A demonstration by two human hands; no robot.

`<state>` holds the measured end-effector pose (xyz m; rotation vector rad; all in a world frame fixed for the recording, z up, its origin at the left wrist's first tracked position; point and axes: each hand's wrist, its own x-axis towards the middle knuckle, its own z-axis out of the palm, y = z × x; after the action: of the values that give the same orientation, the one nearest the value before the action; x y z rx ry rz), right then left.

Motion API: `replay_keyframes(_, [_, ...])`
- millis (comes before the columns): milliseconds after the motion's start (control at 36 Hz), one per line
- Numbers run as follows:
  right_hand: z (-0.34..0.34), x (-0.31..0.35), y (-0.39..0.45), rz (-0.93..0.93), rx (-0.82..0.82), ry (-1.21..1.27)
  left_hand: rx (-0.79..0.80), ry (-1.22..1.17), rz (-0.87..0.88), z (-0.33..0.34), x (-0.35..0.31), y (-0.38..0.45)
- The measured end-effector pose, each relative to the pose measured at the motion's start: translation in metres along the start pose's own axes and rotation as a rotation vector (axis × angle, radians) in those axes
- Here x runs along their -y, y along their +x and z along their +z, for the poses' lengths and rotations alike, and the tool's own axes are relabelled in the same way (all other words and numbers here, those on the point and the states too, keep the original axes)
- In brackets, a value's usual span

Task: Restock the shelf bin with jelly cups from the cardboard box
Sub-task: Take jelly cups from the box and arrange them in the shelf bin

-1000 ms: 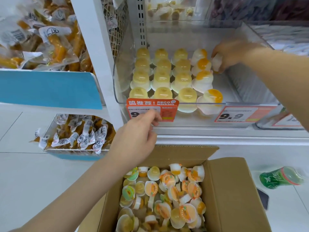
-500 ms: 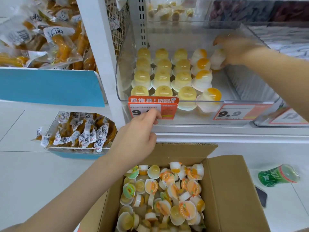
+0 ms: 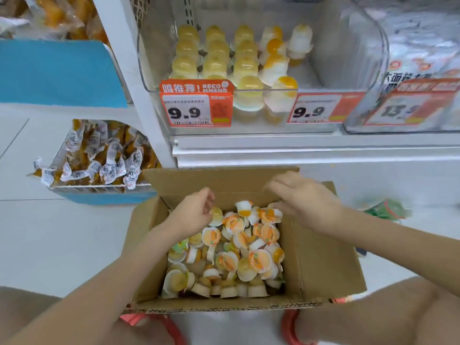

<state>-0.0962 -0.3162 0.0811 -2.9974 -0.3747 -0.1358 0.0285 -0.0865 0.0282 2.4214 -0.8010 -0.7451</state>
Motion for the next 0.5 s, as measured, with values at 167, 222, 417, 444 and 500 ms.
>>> replay_keyframes(167, [0.107, 0.001, -0.013, 0.154, 0.698, 0.114, 0.353, 0.342, -0.055, 0.041, 0.063, 0.003])
replay_keyframes(222, [0.134, -0.002, -0.013, 0.181, 0.761, 0.182, 0.372, 0.354, -0.075, 0.051, 0.071, 0.008])
replay_keyframes(417, [0.192, -0.005, -0.011, 0.386, 0.69, 0.476, 0.351, 0.247, -0.054, 0.119, 0.061, 0.044])
replay_keyframes(444, [0.198, -0.007, -0.01, 0.385, 0.686, 0.474, 0.338, 0.231, -0.049, 0.13, 0.06, 0.05])
replay_keyframes(500, [0.205, -0.009, -0.006, 0.354, 0.715, 0.48, 0.328, 0.248, -0.042, 0.15, 0.057, 0.06])
